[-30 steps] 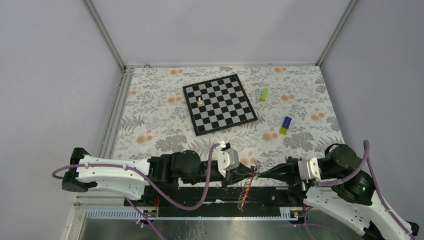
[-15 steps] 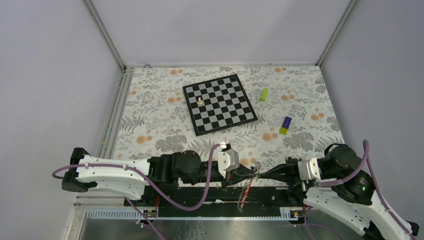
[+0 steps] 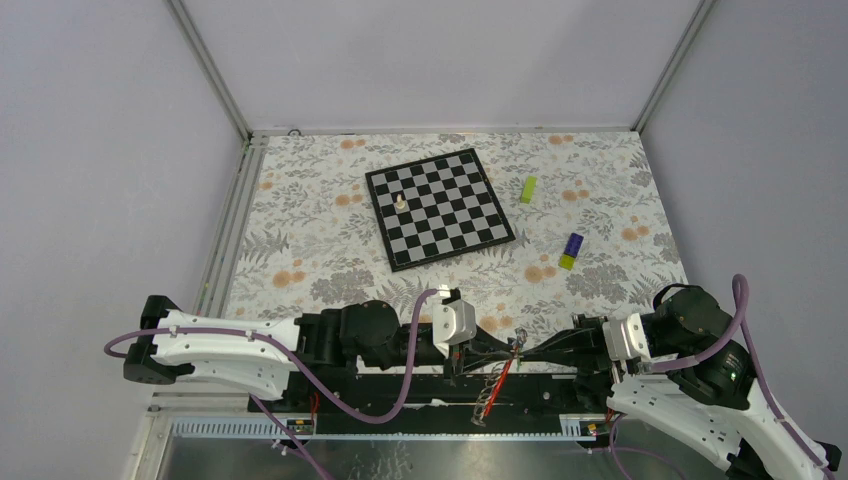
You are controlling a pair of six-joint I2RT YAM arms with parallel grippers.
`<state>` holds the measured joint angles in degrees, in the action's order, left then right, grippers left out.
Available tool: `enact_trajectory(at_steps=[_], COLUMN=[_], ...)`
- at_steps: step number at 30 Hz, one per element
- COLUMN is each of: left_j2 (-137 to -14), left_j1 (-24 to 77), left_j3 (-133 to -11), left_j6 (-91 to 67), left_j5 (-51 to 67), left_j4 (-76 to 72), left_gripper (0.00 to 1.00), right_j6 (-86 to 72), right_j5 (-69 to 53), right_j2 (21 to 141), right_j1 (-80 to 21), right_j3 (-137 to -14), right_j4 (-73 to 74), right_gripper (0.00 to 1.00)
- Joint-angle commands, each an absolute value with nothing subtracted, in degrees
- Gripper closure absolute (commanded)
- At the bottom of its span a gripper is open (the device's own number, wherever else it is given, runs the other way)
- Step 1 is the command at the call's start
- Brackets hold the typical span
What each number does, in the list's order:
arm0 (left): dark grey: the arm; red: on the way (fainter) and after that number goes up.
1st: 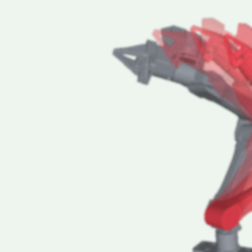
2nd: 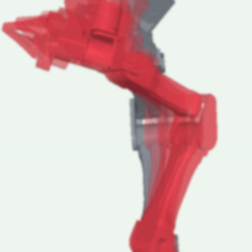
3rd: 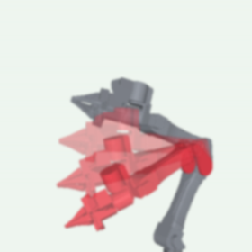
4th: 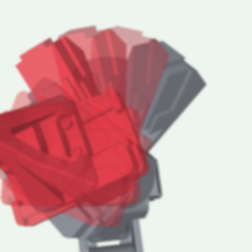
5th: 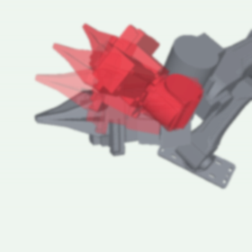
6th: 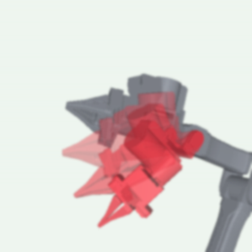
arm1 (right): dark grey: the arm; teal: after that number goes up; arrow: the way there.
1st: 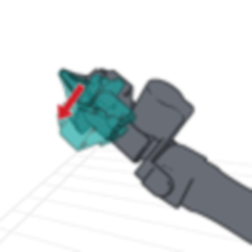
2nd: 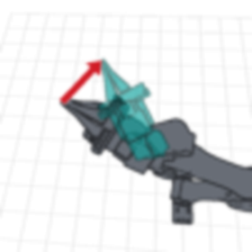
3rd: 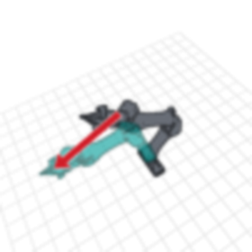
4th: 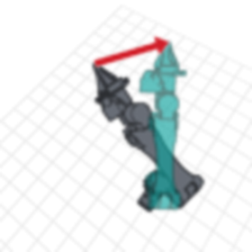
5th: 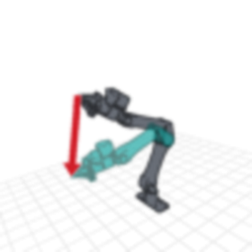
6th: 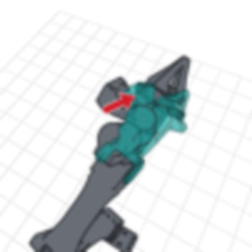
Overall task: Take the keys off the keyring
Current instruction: Remove the key from the keyring.
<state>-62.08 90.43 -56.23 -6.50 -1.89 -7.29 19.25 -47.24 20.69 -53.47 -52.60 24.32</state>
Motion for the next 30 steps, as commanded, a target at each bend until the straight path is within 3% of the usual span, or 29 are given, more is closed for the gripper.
enact_trajectory(at_steps=[1,13,30], left_j2=[-61.8,-61.9,-61.8], left_j1=[89.8,89.8,89.8], left_j3=[-58.3,-58.6,-58.2], left_j6=[-6.1,-5.9,-5.8], left_j5=[-3.8,-2.8,-3.3], left_j4=[-9.4,-10.1,-9.6], left_gripper=[1.00,1.00,1.00], right_j6=[19.6,21.0,18.0], right_j5=[-50.7,-50.5,-53.2], right_j2=[20.8,21.1,21.5], right_j1=[-53.9,-53.9,-53.9], right_j3=[-53.2,-49.8,-55.7], right_j4=[23.6,23.2,22.5], right_gripper=[1.00,1.00,1.00])
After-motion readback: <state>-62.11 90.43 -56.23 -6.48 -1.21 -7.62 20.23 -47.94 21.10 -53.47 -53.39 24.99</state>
